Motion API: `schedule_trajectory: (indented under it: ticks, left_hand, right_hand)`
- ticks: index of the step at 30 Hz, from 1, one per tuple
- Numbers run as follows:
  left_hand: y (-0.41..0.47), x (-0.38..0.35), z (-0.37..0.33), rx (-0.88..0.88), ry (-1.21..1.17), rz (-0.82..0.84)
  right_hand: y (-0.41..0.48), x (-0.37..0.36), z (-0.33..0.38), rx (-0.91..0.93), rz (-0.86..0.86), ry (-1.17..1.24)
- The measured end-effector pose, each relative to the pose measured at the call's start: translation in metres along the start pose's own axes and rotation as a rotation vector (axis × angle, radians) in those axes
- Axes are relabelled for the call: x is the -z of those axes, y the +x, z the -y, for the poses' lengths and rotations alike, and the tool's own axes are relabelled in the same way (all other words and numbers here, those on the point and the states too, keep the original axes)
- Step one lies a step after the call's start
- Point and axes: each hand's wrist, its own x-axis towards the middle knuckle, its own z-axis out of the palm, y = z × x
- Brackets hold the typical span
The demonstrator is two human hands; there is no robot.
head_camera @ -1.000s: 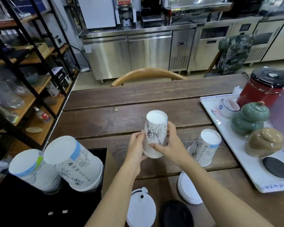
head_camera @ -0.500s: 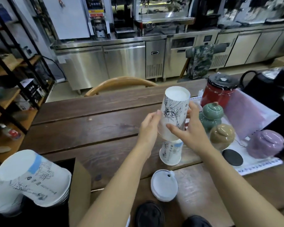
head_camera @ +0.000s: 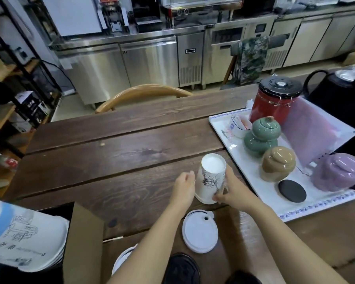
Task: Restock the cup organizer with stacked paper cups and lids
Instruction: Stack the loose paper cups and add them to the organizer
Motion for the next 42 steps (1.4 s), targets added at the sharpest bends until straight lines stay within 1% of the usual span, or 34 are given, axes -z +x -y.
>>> schedule_trajectory:
  ticks: [1, 2, 5, 8, 11, 17, 20, 22, 25, 28, 32, 35, 39, 42]
  left_hand:
    - [0.003, 0.0, 0.0, 0.014, -0.039, -0.031]
    - [0.004, -0.001, -0.001, 0.029, -0.083, -0.023]
    - [0.007, -0.01, 0.0, 0.112, -0.158, 0.089]
    - [0.003, -0.016, 0.004, 0.226, -0.215, 0.175]
    - [0.0, -0.017, 0.009, 0.256, -0.211, 0.207]
    - [-0.006, -0.004, 0.007, 0.227, -0.32, 0.192]
    - [-0.01, 0.01, 0.0, 0.196, -0.329, 0.102]
    - [-0.015, 0.024, -0.009, 0.135, -0.323, 0.029]
    - [-0.032, 0.051, -0.033, -0.002, -0.337, -0.069]
    - [-0.06, 0.083, -0.061, -0.153, -0.326, -0.241]
    - [-0.107, 0.126, -0.083, -0.331, -0.325, -0.368]
    - [-0.139, 0.159, -0.09, -0.444, -0.309, -0.484]
    - [-0.17, 0.2, -0.084, -0.5, -0.294, -0.637]
    - [-0.188, 0.228, -0.073, -0.455, -0.332, -0.701]
  right_hand:
    - [0.003, 0.0, -0.005, -0.01, -0.006, 0.055]
    - [0.004, -0.001, -0.007, -0.027, -0.017, 0.099]
    - [0.003, -0.004, -0.004, -0.054, 0.016, 0.163]
    - [-0.002, -0.01, -0.002, -0.079, 0.029, 0.118]
    - [-0.006, -0.018, -0.005, -0.117, -0.049, 0.078]
    - [-0.013, -0.018, 0.023, 0.041, -0.057, 0.201]
    - [-0.016, -0.017, 0.041, 0.089, -0.079, 0.23]
    - [-0.018, -0.014, 0.058, 0.138, -0.106, 0.25]
    - [-0.022, -0.01, 0.091, 0.241, -0.126, 0.283]
    - [-0.033, -0.011, 0.133, 0.337, -0.082, 0.306]
    - [-0.053, -0.016, 0.19, 0.456, -0.069, 0.365]
    - [-0.067, -0.027, 0.226, 0.534, -0.011, 0.331]
    - [-0.081, -0.051, 0.262, 0.575, 0.083, 0.308]
    - [-0.086, -0.076, 0.28, 0.589, 0.165, 0.296]
